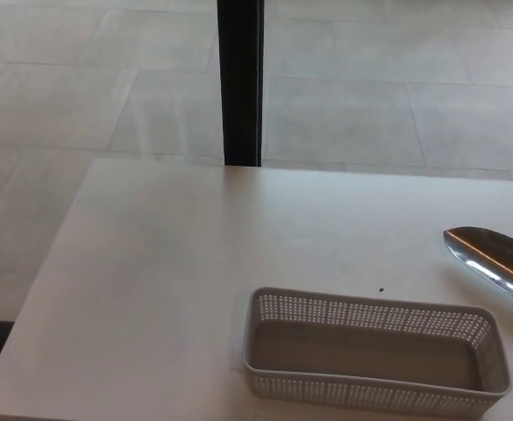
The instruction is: A garden tool is kept on the righthand side and a container is kept on the lefthand side on a desk infront of the robot. the robot uses its right hand to pick up the garden tool and makes a scooping motion inside the container
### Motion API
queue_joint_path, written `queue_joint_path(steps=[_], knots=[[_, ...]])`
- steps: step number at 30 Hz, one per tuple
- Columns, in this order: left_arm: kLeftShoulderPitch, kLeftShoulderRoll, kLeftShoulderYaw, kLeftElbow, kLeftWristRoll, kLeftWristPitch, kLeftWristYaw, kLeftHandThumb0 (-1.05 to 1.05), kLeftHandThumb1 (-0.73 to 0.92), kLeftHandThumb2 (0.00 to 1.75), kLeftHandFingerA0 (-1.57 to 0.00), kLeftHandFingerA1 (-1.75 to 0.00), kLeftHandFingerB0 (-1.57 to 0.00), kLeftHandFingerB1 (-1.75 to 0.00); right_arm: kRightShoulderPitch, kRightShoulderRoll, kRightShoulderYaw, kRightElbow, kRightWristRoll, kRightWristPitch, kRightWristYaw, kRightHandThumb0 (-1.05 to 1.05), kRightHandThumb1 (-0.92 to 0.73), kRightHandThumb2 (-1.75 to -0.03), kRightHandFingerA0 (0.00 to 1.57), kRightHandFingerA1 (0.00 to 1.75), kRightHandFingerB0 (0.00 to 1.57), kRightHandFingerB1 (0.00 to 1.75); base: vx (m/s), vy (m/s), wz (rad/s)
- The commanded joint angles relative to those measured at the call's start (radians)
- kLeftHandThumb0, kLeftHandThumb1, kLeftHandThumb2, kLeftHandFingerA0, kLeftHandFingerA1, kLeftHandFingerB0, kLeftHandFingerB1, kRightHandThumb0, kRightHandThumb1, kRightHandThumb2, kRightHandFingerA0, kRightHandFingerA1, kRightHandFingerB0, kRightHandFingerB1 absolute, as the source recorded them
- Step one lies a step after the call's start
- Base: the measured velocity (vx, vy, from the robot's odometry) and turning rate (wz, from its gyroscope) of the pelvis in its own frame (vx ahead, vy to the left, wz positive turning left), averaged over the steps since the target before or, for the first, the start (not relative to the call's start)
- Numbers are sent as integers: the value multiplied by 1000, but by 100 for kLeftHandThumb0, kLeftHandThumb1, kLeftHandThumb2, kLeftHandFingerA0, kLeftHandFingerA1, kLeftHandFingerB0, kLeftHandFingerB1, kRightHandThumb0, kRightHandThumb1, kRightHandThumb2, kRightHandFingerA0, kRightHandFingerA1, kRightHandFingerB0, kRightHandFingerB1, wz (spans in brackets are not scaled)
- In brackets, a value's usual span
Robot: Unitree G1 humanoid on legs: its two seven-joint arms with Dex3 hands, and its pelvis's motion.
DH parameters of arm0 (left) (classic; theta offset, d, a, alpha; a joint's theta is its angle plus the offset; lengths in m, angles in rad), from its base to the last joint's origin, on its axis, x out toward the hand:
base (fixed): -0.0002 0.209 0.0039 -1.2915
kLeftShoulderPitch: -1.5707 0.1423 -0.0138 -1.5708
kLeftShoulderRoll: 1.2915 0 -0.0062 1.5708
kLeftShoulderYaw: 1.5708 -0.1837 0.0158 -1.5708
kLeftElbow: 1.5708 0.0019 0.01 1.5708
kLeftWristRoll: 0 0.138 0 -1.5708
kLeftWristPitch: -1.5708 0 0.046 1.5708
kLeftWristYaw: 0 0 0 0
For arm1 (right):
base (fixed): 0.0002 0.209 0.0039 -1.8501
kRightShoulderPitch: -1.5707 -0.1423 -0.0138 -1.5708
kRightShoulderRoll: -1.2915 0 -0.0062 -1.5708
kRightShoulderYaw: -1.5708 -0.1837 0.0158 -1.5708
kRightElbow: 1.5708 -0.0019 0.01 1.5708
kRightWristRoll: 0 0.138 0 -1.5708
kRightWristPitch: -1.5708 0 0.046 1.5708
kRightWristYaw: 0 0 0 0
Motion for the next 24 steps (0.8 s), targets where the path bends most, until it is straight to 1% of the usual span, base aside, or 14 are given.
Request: queue_joint_path(steps=[1, 2, 3, 7, 9, 10, 13, 16, 17, 18, 20, 21, 22, 24], knots=[[12, 38, -4, 3, 5, -12, -1, -56, -11, 157, -100, -123, -87, -117, 14, -77, -63, -74, 58, -157, 52, -30, -69, -80, 88, 165, 81, 96, 0, 0, 0], [11, 37, -5, 8, 6, -10, 4, -56, -10, 153, -102, -122, -88, -115, 16, -84, -78, -87, 64, -194, 34, -28, -64, -81, 90, 171, 83, 109, 0, 0, 0], [15, 38, -4, 0, 3, -13, -4, -56, -12, 157, -104, -124, -93, -119, 15, -92, -87, -105, 69, -196, 54, -28, -66, -86, 89, 175, 76, 136, 0, 0, 0], [8, 39, 1, 3, -3, -3, -2, -51, -14, 158, -100, -125, -88, -118, 18, -112, -129, -177, 95, -208, 115, -28, -65, -92, 85, 175, 70, 157, 0, 0, 0], [11, 37, 3, 13, -4, -3, 1, -51, -18, 161, -91, -120, -82, -116, 31, -118, -146, -208, 97, -203, 139, -27, -67, -91, 84, 175, 70, 153, 0, 0, 0], [13, 39, -1, 12, -1, -5, -6, -55, -12, 156, -100, -121, -87, -116, 28, -126, -150, -214, 89, -222, 131, -24, -64, -87, 84, 175, 71, 147, 0, 0, 0], [11, 41, -9, 10, 6, 1, 0, -55, -10, 153, -104, -120, -89, -114, 25, -140, -184, -249, 100, -236, 140, -23, -61, -96, 84, 175, 69, 159, 0, 0, 0], [12, 42, -9, 11, 4, -5, -3, -56, -11, 155, -105, -121, -92, -117, 23, -163, -198, -274, 85, -242, 151, -24, -63, -95, 83, 175, 71, 157, 0, 0, 0], [9, 45, -4, 13, 0, -5, -4, -57, -10, 156, -102, -121, -88, -116, 13, -166, -207, -279, 88, -249, 157, -20, -64, -99, 107, 175, 73, 148, 0, 0, 0], [9, 48, -9, 10, 4, -4, -5, -59, -9, 155, -102, -121, -89, -116, 7, -169, -215, -287, 94, -245, 170, -25, -63, -99, 86, 175, 74, 155, 0, 0, 0], [9, 47, 1, 9, -7, -3, -7, -54, -13, 159, -94, -121, -87, -118, -1, -182, -233, -316, 106, -232, 205, -26, -64, -91, 84, 175, 72, 154, 0, 0, 0], [10, 49, -3, 8, -4, -4, -10, -58, -11, 157, -102, -125, -91, -119, 0, -194, -242, -339, 111, -229, 230, -26, -67, -89, 82, 175, 69, 155, 0, 0, 0], [9, 49, -3, 8, -3, -1, -9, -54, -13, 158, -91, -120, -85, -116, 0, -200, -248, -345, 117, -237, 246, -24, -68, -91, 81, 175, 68, 156, 0, 0, 0], [8, 50, -6, 7, 0, 0, -8, -56, -11, 156, -93, -120, -86, -116, -10, -239, -251, -368, 133, -281, 318, -28, -64, -97, 81, 175, 69, 158, 0, 0, 0]])
